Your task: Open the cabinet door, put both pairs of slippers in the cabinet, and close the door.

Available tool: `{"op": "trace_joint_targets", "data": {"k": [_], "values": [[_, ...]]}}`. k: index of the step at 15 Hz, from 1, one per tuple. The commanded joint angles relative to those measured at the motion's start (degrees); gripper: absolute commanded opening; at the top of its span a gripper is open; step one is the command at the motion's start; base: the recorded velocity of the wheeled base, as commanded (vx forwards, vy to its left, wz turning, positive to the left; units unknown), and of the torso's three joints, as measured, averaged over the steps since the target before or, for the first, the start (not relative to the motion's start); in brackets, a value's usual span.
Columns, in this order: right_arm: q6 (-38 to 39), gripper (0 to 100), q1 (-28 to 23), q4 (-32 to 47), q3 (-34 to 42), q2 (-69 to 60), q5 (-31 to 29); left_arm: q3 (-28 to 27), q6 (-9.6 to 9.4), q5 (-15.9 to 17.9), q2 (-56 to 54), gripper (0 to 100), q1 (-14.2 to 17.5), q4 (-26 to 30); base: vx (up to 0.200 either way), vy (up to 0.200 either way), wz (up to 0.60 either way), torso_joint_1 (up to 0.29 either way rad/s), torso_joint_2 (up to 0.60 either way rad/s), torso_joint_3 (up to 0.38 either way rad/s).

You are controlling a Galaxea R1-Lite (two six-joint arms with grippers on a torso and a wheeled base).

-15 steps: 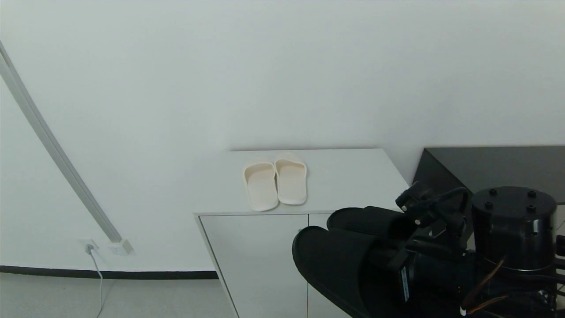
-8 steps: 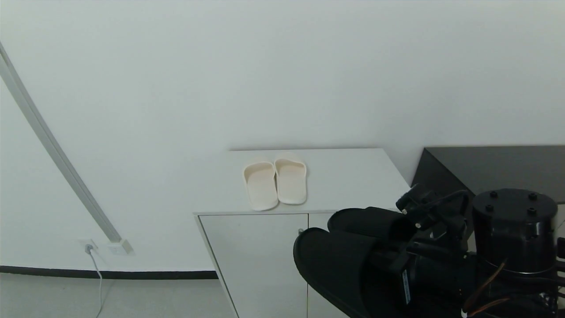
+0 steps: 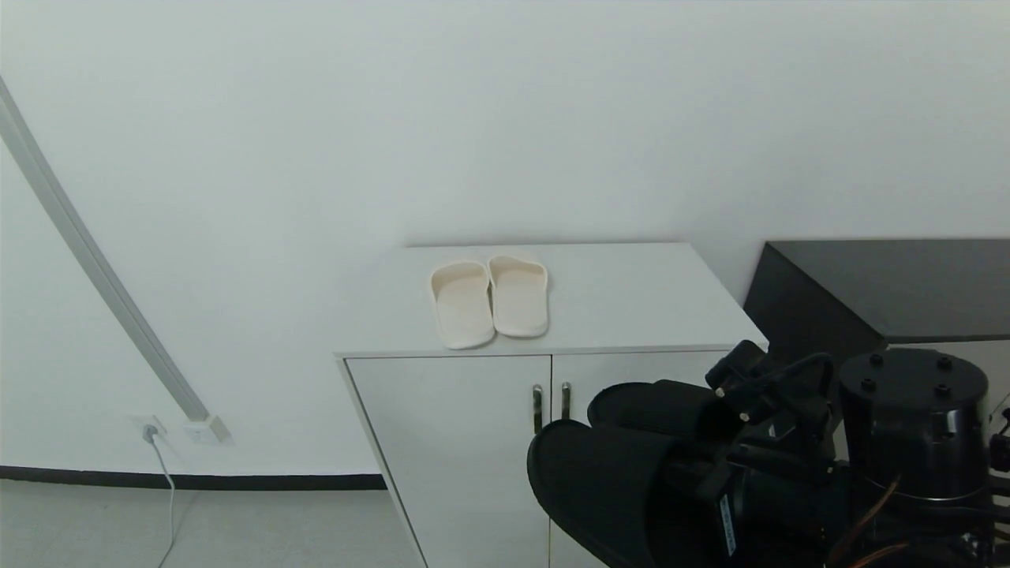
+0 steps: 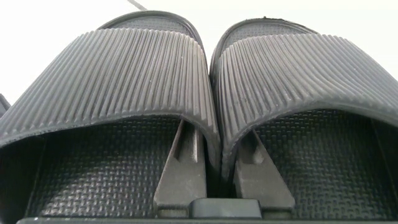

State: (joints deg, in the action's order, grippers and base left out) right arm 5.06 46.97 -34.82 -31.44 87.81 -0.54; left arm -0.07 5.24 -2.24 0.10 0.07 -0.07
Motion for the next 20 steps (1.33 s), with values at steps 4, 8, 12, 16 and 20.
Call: {"op": "trace_joint_targets", "data": {"k": [4, 8, 12, 16, 20], "values": [[0.0, 0, 0.1, -0.3, 0.1, 2.7, 0.1, 0.0, 0.03, 0.0, 0.1, 100, 0.0, 0.0, 0.0, 0.0, 0.0, -0.229, 0.54, 0.312], [0.0, 0, 0.1, -2.6, 0.9, 2.6, 0.1, 0.0, 0.03, 0.0, 0.1, 100, 0.0, 0.0, 0.0, 0.0, 0.0, -0.215, 0.53, 0.317], [0.0, 0, 0.1, -3.8, 1.4, 3.2, 0.1, 0.0, 0.03, 0.0, 0.1, 100, 0.0, 0.0, 0.0, 0.0, 0.0, -0.189, 0.51, 0.32], [0.0, 0, 0.5, -3.8, 1.9, 3.2, 0.1, 0.0, 0.03, 0.0, 0.1, 100, 0.0, 0.0, 0.0, 0.0, 0.0, -0.159, 0.48, 0.327], [0.0, 0, 0.7, -3.8, 1.9, 3.0, 0.1, 0.0, -0.06, 0.2, 0.1, 100, 0.0, 0.0, 0.0, 0.0, 0.0, -0.138, 0.47, 0.338]]}}
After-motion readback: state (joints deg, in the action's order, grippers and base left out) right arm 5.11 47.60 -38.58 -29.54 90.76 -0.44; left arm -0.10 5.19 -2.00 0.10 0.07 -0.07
